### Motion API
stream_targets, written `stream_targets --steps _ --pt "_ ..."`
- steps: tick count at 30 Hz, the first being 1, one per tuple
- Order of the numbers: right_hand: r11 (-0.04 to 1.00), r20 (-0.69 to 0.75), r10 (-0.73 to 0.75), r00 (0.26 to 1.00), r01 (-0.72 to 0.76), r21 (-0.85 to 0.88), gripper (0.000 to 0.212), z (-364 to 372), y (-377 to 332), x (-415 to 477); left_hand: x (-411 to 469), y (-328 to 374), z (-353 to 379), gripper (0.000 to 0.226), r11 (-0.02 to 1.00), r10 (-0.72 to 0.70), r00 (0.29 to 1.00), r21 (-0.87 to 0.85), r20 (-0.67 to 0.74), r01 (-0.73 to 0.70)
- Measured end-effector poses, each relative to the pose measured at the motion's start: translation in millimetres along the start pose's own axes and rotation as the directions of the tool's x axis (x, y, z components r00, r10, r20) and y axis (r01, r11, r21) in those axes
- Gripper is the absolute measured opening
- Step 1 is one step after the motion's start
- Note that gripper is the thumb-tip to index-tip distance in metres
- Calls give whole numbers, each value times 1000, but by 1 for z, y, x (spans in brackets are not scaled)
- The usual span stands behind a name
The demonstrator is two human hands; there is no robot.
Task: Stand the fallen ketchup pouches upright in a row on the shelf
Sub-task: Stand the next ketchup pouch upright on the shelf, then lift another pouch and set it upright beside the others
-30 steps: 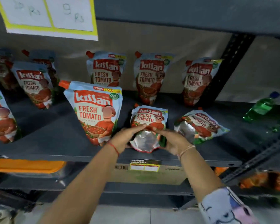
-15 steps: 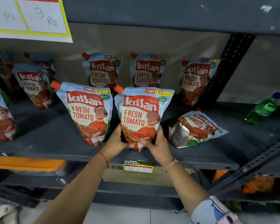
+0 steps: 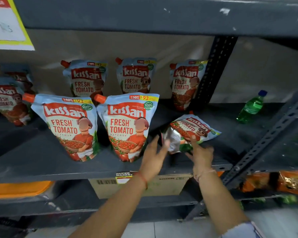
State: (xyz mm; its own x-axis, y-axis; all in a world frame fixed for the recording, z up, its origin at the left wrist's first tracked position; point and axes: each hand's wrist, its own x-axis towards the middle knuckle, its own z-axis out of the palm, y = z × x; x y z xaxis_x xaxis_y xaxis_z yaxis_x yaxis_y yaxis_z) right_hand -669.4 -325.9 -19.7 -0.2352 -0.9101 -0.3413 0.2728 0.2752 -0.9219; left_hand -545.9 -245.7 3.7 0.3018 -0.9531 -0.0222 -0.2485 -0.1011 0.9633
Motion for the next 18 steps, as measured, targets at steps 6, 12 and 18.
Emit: stream_targets --steps 6,12,18 --pt "958 384 285 878 -243 -155 27 -17 -25 27 73 3 20 86 820 -398 903 -380 161 429" --pt "955 638 191 746 10 -297 42 -28 -44 28 41 -7 14 19 858 -299 881 -299 367 417" --pt "879 702 -193 685 439 -186 68 -17 -33 18 38 -30 5 80 970 -27 969 -227 247 85"
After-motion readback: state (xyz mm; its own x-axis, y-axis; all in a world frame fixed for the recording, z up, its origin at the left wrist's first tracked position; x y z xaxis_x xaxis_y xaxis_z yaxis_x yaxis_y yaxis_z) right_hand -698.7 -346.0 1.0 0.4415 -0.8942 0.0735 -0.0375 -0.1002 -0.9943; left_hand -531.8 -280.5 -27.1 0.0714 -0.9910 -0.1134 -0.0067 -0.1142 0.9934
